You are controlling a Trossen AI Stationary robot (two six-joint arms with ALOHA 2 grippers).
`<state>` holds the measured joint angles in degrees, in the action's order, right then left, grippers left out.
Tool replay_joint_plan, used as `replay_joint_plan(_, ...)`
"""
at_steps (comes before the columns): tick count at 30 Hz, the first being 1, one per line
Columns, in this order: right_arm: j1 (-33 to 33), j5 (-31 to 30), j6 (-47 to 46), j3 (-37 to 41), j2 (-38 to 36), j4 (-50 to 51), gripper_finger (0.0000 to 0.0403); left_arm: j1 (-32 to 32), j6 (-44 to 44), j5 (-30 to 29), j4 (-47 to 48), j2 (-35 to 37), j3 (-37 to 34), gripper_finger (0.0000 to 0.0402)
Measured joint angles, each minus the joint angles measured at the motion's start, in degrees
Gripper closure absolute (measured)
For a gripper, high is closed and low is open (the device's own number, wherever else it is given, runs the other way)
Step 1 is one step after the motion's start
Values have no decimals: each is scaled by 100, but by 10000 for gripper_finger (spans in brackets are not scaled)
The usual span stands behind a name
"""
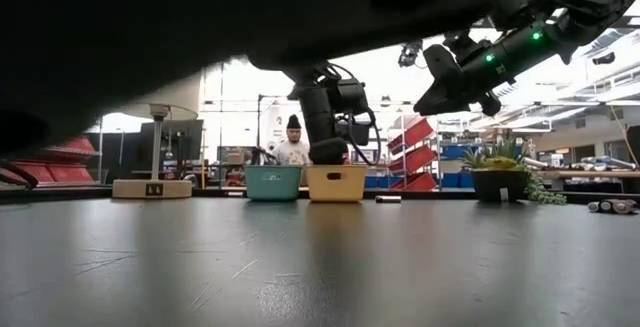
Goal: Sort batteries
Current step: Put the gold black battery into the blue bin
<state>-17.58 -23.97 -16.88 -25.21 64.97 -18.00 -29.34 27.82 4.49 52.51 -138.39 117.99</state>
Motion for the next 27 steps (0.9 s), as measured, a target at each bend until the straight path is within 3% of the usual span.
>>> replay_joint_plan(10, 0, 2, 55, 0, 0, 71, 315, 12, -362, -157, 103, 108, 104, 339)
replay_joint_plan(17, 2, 4, 39, 0, 0, 194, 315, 17, -392, -459, 402, 286, 573, 340)
replay_joint_plan(27, 17, 4, 71, 0, 0, 208, 315, -85, -390, -391, 825, 624, 1022, 340)
